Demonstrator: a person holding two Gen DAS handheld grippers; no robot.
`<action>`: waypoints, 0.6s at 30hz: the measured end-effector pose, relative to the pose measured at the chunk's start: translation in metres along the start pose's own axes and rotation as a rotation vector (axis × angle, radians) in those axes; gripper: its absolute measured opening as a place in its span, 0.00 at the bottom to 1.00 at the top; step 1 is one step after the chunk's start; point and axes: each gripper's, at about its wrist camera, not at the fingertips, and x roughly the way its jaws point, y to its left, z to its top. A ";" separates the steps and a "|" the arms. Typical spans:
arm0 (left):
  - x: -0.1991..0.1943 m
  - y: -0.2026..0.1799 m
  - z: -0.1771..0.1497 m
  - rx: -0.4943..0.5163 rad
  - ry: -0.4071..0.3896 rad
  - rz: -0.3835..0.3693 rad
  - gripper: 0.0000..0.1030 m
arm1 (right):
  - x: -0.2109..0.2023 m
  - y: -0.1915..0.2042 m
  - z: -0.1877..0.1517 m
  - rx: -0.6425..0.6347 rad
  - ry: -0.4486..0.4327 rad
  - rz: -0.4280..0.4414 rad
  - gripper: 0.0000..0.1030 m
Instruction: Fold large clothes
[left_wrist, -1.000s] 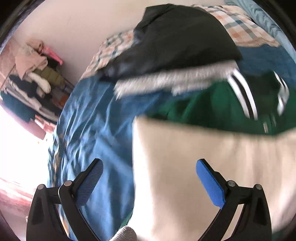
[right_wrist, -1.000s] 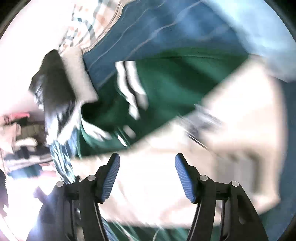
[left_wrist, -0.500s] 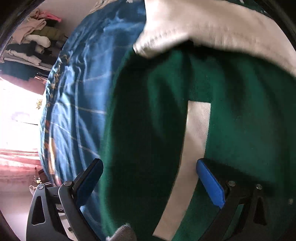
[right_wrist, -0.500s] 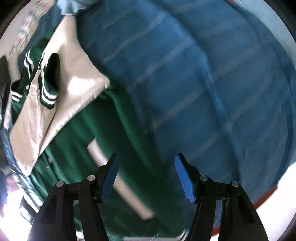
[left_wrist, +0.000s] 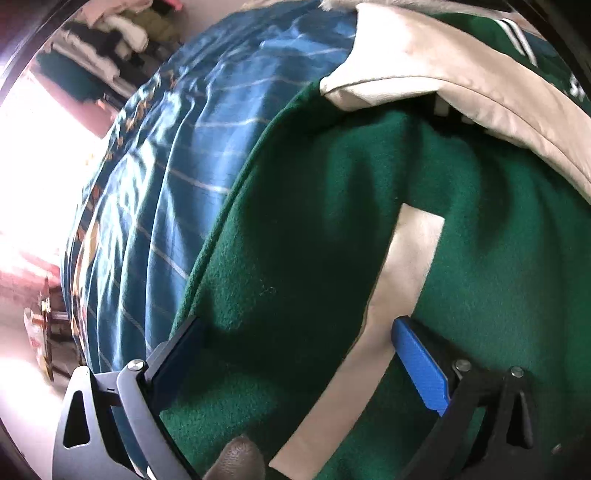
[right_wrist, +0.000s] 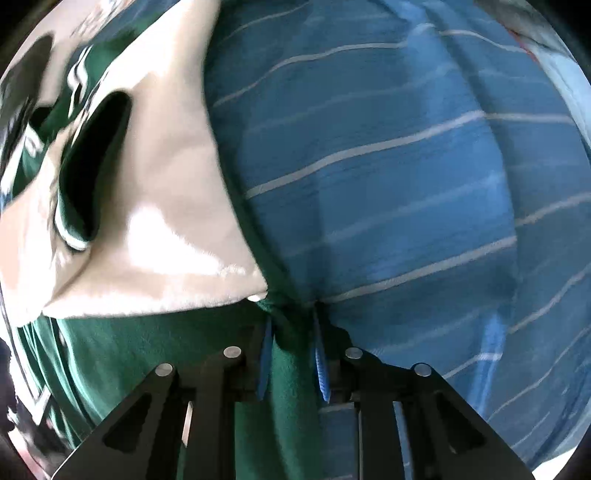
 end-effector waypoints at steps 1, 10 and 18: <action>0.000 -0.002 0.000 -0.006 0.005 0.012 1.00 | -0.001 -0.002 0.000 0.013 0.034 0.019 0.23; -0.004 -0.009 -0.012 -0.022 -0.070 0.078 1.00 | 0.022 -0.039 -0.106 0.067 0.373 0.217 0.35; -0.002 0.002 -0.008 -0.017 -0.003 -0.005 1.00 | 0.009 -0.033 -0.131 0.021 0.338 0.072 0.18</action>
